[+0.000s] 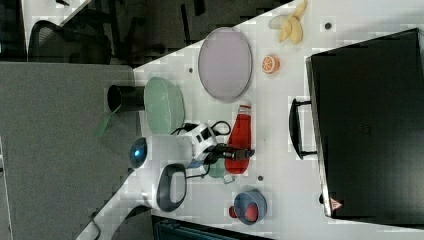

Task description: Pick ketchup from plate and place it on table.

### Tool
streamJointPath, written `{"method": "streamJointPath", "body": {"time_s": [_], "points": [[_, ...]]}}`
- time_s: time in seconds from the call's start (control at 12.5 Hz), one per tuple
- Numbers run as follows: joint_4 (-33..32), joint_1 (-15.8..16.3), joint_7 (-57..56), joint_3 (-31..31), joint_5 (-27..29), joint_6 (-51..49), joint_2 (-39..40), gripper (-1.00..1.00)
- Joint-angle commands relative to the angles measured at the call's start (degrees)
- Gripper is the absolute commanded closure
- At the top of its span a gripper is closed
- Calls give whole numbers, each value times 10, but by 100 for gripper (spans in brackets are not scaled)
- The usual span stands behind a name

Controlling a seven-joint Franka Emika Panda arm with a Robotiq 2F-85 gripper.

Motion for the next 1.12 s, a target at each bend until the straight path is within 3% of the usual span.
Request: {"method": "streamJointPath", "body": {"time_s": [0.08,0.24,0.48,0.72,1.12], "points": [[4,0,25,-1,3,59,39,-65],[5,0,25,2,3,89,45,-99],[17,0,88,5,3,66,3,-100],[40,1,173,10,3,-1,-88,-100],[134,1,352,15,1,-230,-215,-100]]}}
